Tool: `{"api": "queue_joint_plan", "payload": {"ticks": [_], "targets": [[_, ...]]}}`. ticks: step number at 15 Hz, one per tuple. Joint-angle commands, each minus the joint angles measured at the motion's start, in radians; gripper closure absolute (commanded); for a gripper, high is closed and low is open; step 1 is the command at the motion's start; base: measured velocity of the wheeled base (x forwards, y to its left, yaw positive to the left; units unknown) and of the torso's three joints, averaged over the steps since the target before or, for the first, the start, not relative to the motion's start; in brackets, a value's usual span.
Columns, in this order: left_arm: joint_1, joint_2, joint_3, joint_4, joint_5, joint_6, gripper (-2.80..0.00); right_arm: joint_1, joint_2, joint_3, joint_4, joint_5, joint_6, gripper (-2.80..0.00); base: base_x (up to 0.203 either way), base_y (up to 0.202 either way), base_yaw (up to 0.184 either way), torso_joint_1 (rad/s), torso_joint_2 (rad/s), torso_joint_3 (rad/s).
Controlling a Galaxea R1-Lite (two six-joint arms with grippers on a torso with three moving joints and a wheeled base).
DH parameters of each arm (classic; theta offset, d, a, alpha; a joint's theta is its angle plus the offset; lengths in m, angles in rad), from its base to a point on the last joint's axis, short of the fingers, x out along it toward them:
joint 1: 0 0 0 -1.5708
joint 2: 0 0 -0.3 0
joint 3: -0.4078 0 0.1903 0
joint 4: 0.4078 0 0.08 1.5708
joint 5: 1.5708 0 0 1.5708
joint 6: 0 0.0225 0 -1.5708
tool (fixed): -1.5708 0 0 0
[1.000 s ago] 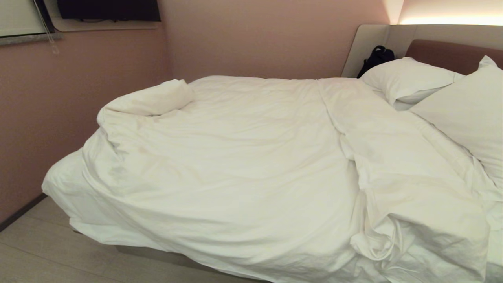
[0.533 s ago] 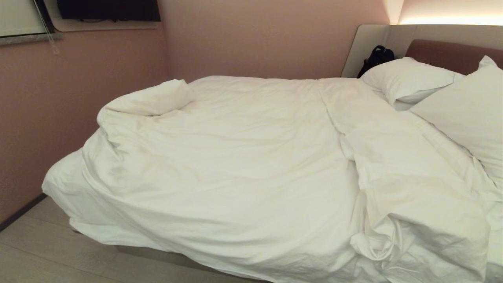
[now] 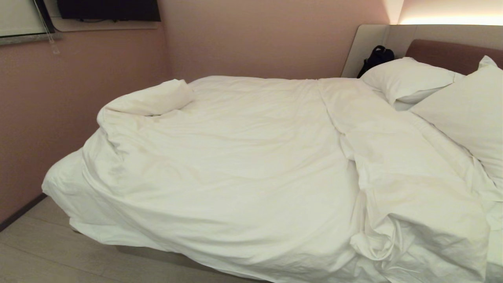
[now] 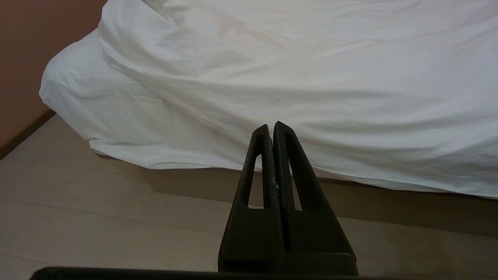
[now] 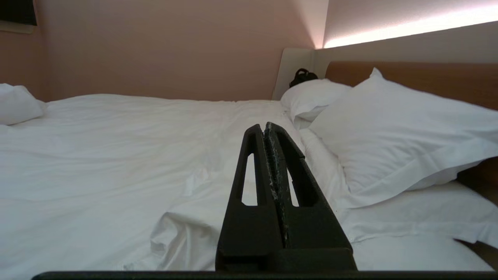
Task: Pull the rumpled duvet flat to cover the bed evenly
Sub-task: Flatten the corners of the folded blanket
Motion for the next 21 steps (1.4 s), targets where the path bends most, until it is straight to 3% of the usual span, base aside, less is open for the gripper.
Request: {"api": "queue_joint_plan", "payload": {"ticks": [1,10,18,21], "targets": [[0.000,0.000,-0.001,0.000,0.000,0.000,0.00,0.000,-0.001,0.015,0.001,0.001,0.042,0.00,0.000,0.000,0.000,0.000,0.00,0.000],[0.000,0.000,-0.001,0.000,0.000,0.000,0.00,0.000,-0.001,0.028,0.008,-0.004,0.067,0.00,0.000,0.000,0.000,0.000,0.00,0.000],[0.000,0.000,-0.001,0.000,0.000,0.000,0.00,0.000,-0.001,0.198,0.113,-0.132,0.077,0.00,0.000,0.000,0.000,0.000,0.00,0.000],[0.000,0.000,0.001,0.000,0.000,0.000,0.00,0.000,-0.001,0.250,0.256,-0.134,0.194,0.00,0.000,0.000,0.000,0.000,0.00,0.000]]}}
